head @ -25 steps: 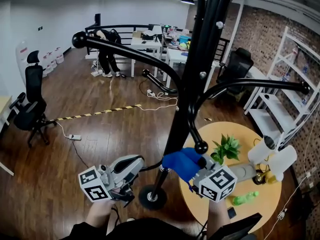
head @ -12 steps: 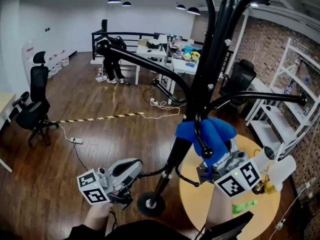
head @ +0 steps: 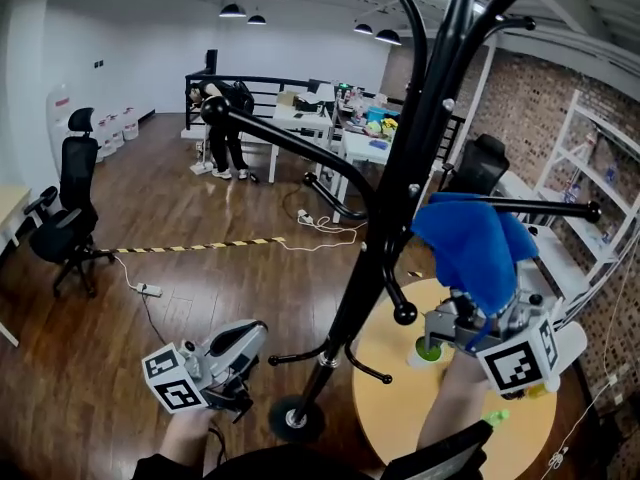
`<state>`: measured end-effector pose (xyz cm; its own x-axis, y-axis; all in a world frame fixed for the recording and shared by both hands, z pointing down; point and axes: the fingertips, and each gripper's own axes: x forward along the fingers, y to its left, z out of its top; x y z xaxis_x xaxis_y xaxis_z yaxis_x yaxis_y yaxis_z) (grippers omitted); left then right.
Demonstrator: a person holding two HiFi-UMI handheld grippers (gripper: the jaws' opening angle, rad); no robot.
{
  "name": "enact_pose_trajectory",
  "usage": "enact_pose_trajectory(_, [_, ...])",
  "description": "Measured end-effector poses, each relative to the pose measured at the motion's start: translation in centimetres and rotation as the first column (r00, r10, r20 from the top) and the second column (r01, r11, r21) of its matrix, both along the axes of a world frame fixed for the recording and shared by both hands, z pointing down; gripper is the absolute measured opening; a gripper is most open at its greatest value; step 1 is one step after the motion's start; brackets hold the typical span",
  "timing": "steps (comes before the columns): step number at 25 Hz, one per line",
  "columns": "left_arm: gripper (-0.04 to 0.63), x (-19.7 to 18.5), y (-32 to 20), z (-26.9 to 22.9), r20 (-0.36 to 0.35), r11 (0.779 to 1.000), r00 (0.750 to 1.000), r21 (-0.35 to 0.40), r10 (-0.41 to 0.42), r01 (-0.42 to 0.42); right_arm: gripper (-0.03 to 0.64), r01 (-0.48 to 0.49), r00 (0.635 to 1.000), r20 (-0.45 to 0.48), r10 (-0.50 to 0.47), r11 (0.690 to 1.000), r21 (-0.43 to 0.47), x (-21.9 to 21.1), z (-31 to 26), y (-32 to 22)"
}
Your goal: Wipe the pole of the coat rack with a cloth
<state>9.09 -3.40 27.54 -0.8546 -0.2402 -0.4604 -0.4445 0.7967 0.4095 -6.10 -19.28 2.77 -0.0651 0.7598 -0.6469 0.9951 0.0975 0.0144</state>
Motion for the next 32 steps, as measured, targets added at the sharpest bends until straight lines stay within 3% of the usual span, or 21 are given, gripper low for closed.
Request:
enact_pose_trajectory(8, [0.002,-1.8,-0.9,-0.5,0.003,0.999,0.999,-0.005,0.054,-0.054,0.1,-0.045,0.998,0.034,0.05,0.989,-0.141,-0.5,-5.2,-6.9])
enact_pose_trajectory(14, [0.002,-2.4,-1.0,-0.3,0.009,0.998,0.998,0.005,0.067,-0.067,0.103,-0.059,0.997,0.034,0.066,0.984,-0.166,-0.5,-5.5,-7.7])
enact_pose_trajectory(20, [0.002,-2.0,-0.6,-0.1,0.014,0.998,0.998,0.016,0.057,-0.058,0.103,-0.055,0.997,0.057,0.056,0.998,-0.019,0.0,-2.6,-2.4])
enact_pose_trajectory(26, [0.002,-1.1,-0.3,0.0,0.015,0.999,0.999,0.025,0.036,-0.037,0.1,0.04,0.998,0.036,-0.047,0.985,0.169,0.5,2.6,4.6])
enact_pose_trajectory(32, [0.002,-0.4,-0.5,0.2,-0.007,0.999,1.0,0.026,0.024,-0.023,0.093,0.068,0.997,0.01,-0.072,0.97,0.235,0.8,7.3,6.0])
